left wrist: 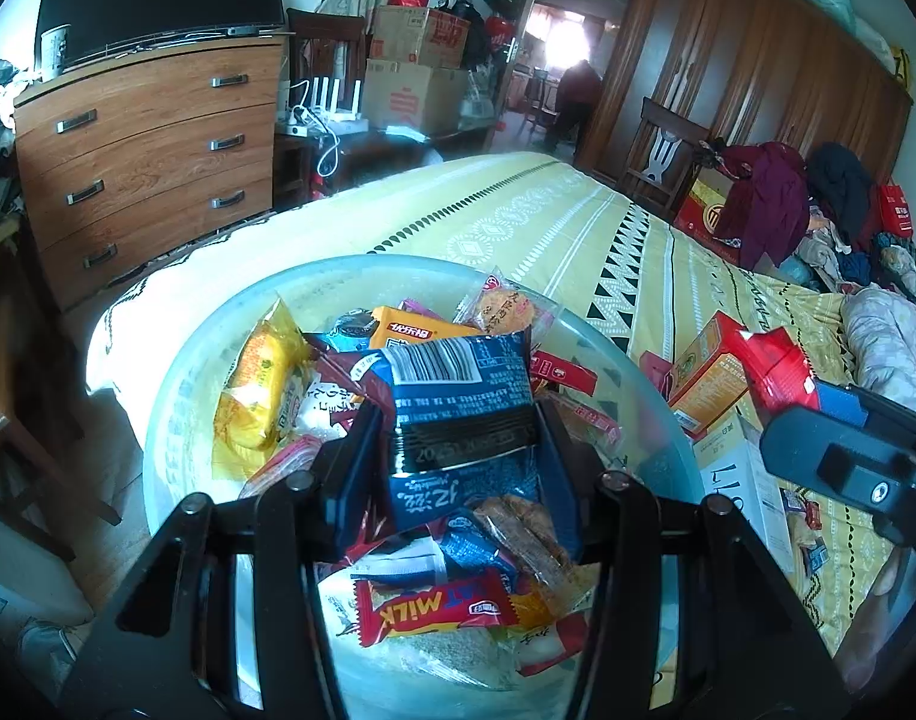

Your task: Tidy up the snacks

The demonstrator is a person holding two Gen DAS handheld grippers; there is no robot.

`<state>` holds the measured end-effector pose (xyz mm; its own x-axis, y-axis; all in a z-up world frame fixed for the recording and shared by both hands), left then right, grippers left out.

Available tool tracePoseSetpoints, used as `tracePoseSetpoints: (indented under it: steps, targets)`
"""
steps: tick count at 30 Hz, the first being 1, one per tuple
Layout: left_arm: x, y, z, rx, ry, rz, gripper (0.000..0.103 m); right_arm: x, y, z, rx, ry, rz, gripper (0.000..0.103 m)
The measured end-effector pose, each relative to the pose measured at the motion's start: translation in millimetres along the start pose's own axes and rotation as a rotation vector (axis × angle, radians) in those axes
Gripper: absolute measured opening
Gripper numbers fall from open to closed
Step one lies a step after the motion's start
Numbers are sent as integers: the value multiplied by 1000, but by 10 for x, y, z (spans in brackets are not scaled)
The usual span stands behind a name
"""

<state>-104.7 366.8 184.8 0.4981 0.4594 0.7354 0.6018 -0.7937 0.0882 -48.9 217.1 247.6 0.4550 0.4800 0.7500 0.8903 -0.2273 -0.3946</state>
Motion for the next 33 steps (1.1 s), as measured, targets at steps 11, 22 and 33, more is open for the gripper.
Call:
tracePoseSetpoints:
  steps: [11,22,33]
  targets:
    - [-3,-2,10,-1,-3,1,50,-25,-8,28,0,-4,2,73]
    - [-14,1,20,-2,-3,2,50,-71,-19,54,3,-11,8,73]
    - [-41,8,52,-3,-14,4,51,-92,-20,72,4,-17,20,74]
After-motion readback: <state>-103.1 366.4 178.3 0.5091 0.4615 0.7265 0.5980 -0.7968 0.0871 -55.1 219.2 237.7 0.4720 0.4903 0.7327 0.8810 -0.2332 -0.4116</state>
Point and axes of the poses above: each gripper's, at about its wrist camera, not at the fingertips, and z roughly the way its jaws point, y to its right, x to its top, the point moved 2 cm from there along z, roughly the way its jaws point, and after that the axes turned 13 degrees about x, right-handed, at the moved point
